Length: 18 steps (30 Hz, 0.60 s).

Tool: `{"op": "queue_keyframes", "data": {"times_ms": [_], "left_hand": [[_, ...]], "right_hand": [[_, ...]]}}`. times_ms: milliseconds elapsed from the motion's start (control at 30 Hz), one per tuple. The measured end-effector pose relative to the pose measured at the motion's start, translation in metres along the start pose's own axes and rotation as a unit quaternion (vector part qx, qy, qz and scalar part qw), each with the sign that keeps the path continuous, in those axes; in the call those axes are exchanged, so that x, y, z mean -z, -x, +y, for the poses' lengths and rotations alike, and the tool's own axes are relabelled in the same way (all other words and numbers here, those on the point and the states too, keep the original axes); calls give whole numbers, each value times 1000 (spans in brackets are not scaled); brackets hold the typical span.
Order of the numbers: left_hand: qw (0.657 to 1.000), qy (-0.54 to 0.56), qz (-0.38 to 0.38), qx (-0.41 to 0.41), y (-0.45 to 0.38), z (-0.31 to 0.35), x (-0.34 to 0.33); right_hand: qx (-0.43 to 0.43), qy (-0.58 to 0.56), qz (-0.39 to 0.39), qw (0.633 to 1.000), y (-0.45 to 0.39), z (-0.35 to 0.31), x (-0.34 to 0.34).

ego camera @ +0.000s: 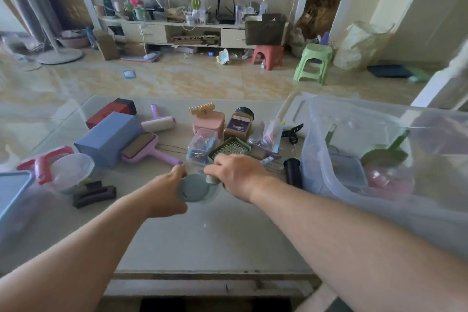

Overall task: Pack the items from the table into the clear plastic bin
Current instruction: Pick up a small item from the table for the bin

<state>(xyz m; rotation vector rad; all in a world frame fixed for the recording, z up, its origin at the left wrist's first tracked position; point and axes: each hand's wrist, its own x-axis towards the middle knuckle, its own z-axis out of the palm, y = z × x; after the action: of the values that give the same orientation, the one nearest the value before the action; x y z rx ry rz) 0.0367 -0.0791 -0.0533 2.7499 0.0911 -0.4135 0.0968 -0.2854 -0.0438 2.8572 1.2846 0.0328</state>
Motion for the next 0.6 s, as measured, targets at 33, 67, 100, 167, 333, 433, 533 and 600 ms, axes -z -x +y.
{"op": "queue_keyframes", "data": {"times_ms": [33, 67, 100, 167, 333, 433, 533, 600], "left_hand": [[1000, 11, 22, 8, 2, 2, 6], [998, 29, 45, 15, 5, 5, 13], [996, 49, 66, 23, 9, 10, 21], [991, 66, 112, 23, 18, 27, 37], [973, 84, 199, -85, 41, 119, 68], [965, 68, 190, -167, 42, 188, 73], [956, 96, 131, -243, 35, 267, 69], [947, 74, 104, -295, 25, 321, 57]], "right_hand": [[16, -37, 47, 998, -2, -3, 13], [37, -70, 94, 992, -3, -5, 29], [60, -88, 139, 985, -1, -5, 48], [110, -106, 225, 962, 12, 2, 91], [84, -68, 330, 938, 100, 69, 200], [-74, -75, 358, 928, 169, 142, 220], [-299, -107, 330, 889, 231, 215, 201], [-401, -92, 265, 872, 262, 249, 179]]}}
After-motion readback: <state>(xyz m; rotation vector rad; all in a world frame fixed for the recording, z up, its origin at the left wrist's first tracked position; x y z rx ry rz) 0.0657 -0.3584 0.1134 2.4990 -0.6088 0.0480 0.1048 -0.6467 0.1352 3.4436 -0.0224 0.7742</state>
